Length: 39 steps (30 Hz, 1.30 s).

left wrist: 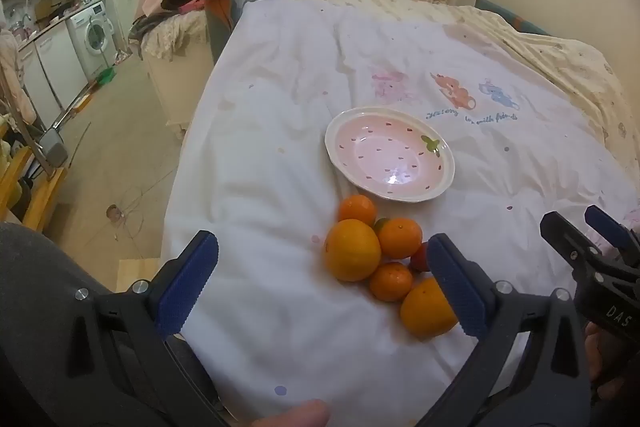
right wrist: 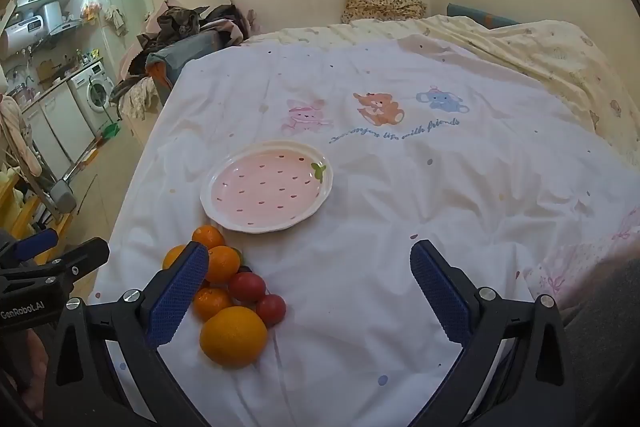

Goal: Organize fruits

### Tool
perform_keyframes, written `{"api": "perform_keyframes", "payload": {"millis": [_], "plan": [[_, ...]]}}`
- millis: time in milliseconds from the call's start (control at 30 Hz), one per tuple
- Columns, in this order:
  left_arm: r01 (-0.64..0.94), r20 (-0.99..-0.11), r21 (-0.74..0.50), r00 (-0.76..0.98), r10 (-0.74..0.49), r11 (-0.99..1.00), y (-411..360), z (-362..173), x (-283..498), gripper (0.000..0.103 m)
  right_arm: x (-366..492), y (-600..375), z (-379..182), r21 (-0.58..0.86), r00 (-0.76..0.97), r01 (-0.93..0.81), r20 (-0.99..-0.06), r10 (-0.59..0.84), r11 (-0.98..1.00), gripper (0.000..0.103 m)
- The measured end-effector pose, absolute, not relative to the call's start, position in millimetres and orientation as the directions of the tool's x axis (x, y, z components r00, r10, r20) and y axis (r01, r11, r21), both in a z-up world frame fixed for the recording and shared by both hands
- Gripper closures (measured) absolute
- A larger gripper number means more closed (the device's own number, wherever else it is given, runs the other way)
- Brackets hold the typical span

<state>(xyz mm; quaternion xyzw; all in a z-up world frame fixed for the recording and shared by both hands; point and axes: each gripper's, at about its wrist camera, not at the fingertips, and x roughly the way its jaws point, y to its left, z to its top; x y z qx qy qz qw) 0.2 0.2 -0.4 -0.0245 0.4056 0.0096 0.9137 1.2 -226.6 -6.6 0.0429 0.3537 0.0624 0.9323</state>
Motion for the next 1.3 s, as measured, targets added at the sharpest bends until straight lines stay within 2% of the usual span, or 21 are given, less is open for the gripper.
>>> {"api": "perform_keyframes", "payload": {"millis": [133, 1300], "plan": [[-0.038, -0.763, -0.051, 0.647, -0.014, 0.998, 3.0, -0.7, 4.3, 0.000, 0.5, -226.2, -7.3, 0.132, 0.739, -0.084, -0.656, 0.151, 0.988, 0.001], [-0.035, -0.749, -0.043, 0.663, -0.009, 0.998, -0.3, -2.0, 2.3, 0.000, 4.9, -226.2, -11.3, 0.118, 0.741, -0.083, -0.657, 0.140, 0.990, 0.000]]}}
